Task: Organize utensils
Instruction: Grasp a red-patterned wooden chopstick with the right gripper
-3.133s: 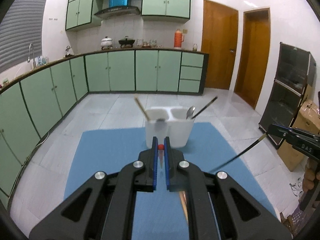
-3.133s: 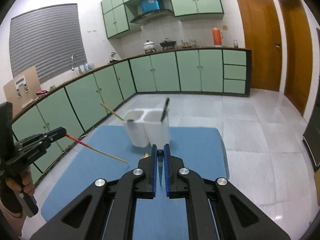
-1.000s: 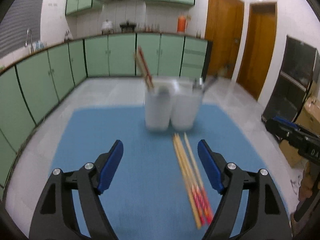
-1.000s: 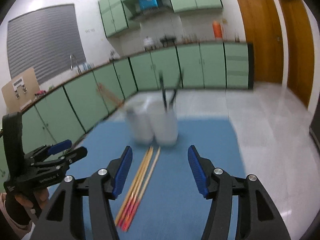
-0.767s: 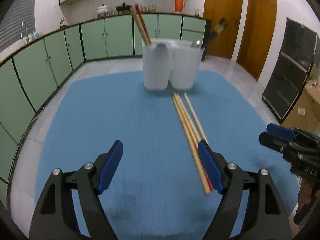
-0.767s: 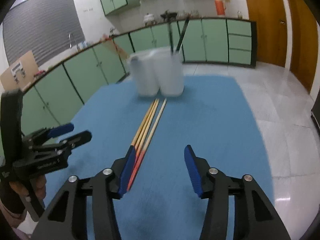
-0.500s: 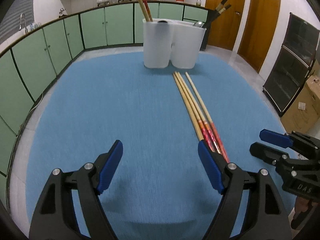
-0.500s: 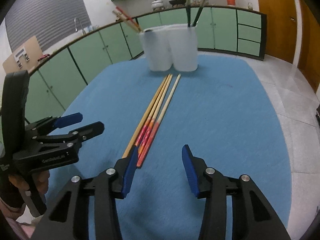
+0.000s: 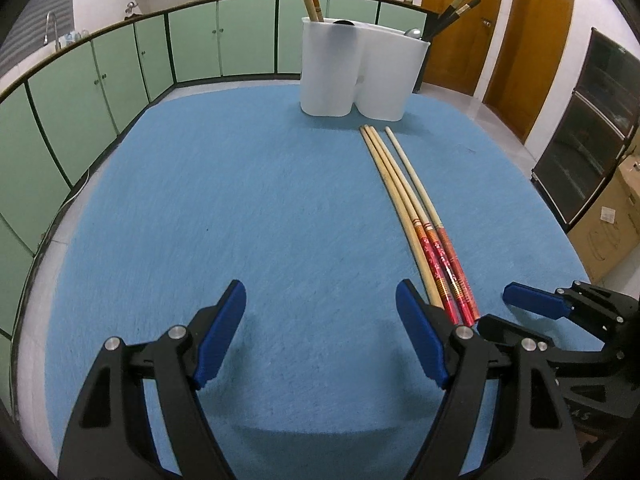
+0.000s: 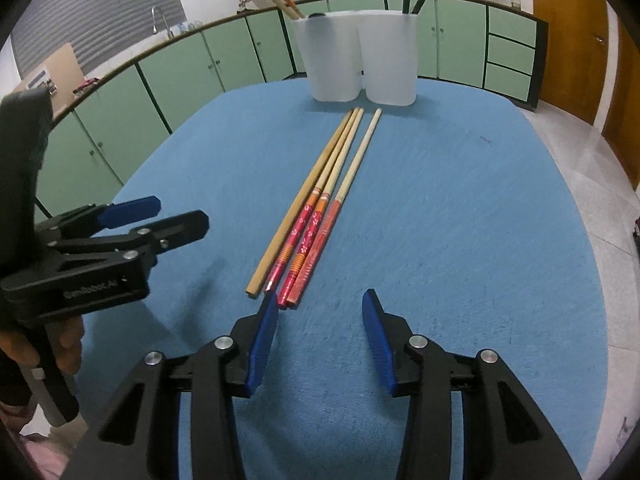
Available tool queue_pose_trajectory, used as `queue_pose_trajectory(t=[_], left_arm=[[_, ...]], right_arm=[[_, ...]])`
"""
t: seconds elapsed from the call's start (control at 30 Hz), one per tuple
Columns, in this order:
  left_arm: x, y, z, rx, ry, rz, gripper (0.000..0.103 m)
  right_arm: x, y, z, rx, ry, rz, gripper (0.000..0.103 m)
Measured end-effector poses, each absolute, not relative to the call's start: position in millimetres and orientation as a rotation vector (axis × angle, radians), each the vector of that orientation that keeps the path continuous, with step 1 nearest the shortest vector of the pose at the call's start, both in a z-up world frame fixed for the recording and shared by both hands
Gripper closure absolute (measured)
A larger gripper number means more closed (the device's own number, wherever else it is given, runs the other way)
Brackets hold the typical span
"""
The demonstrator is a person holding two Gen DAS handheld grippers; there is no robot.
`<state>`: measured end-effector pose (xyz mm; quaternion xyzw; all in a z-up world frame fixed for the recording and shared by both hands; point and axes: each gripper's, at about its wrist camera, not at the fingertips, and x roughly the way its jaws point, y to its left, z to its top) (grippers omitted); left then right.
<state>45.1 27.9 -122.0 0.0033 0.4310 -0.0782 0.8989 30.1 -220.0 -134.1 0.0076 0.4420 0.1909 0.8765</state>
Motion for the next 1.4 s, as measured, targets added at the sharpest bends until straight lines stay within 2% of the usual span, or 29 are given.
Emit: queue_pose_trajectory(t=[0.7,0.97,1.27,1.4], left_arm=[[40.1,5.9,-128.2,0.037,0.923,-0.237,0.028],[42.6,18.3,-128.9,0.023,0.923,-0.18,0.028],[43.5,18.4,-127.2,0.011,0.92,-0.189,0.028],[40.7,10.8,-126.7,0.025,0.919,-0.217,0.028]], right_arm=[[32.1,-241.8,-130.7,0.038,0.902,0.309,0.067],[30.5,-229.9,-133.2,0.044,0.904,0.369,0.083],[31.6,-225.8,-135.8,0.029,0.896,0.326,0.089],[31.1,-228.6,-136.7,0.019,0.887,0.307,0.097]])
